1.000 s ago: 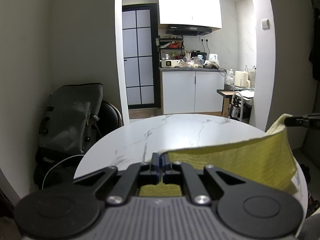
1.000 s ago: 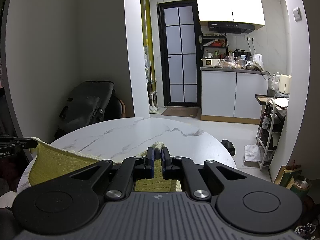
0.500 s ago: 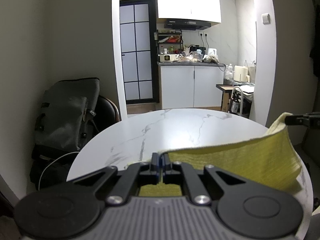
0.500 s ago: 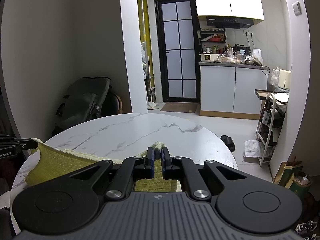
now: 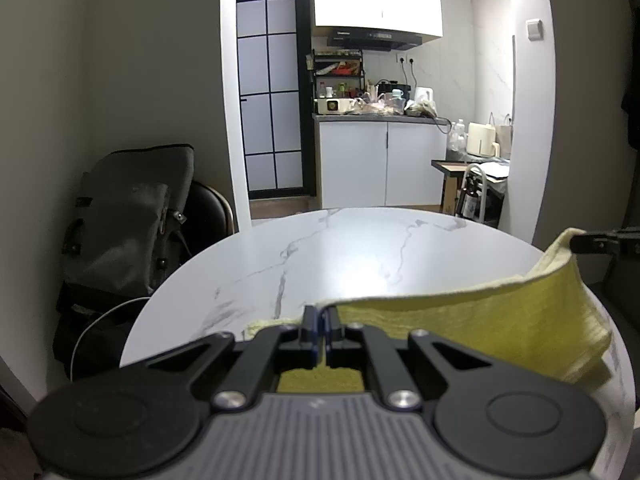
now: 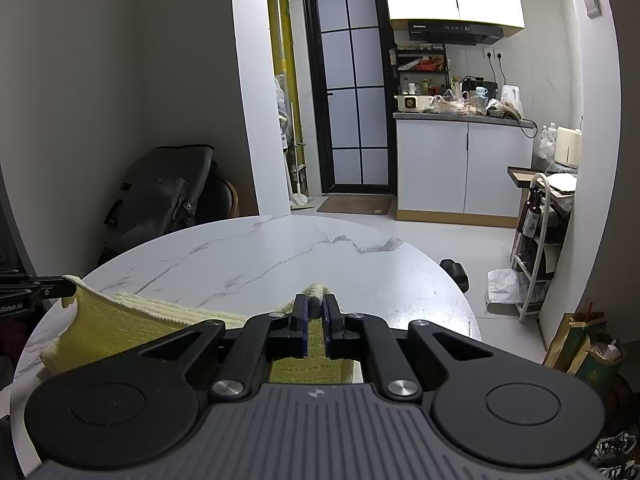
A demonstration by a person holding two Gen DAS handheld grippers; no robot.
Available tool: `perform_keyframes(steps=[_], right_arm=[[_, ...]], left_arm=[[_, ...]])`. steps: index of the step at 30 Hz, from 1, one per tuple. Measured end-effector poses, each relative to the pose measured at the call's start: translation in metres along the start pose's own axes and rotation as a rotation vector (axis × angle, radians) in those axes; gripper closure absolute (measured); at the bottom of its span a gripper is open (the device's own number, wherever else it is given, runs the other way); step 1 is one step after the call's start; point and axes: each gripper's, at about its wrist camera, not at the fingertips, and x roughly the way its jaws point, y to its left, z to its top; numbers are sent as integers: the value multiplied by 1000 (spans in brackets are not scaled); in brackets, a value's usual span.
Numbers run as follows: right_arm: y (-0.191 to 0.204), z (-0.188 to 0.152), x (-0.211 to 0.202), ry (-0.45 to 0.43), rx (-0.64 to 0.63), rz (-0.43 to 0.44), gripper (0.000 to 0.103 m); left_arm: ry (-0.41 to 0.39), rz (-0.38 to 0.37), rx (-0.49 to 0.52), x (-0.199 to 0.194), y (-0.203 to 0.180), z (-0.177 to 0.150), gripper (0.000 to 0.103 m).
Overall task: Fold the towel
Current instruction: 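Lower the held edge onto the opposite towel edge with both grippers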
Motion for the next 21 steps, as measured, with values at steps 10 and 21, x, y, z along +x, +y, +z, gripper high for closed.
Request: perform_keyframes(steps=[10, 21], right_arm=[[-9, 0, 14, 8, 45, 1, 95], [-11, 2, 29, 14, 65, 11, 95]], left_arm=[[7, 6, -3, 12, 0, 4, 99], [17, 23, -10, 21, 3, 6, 99]])
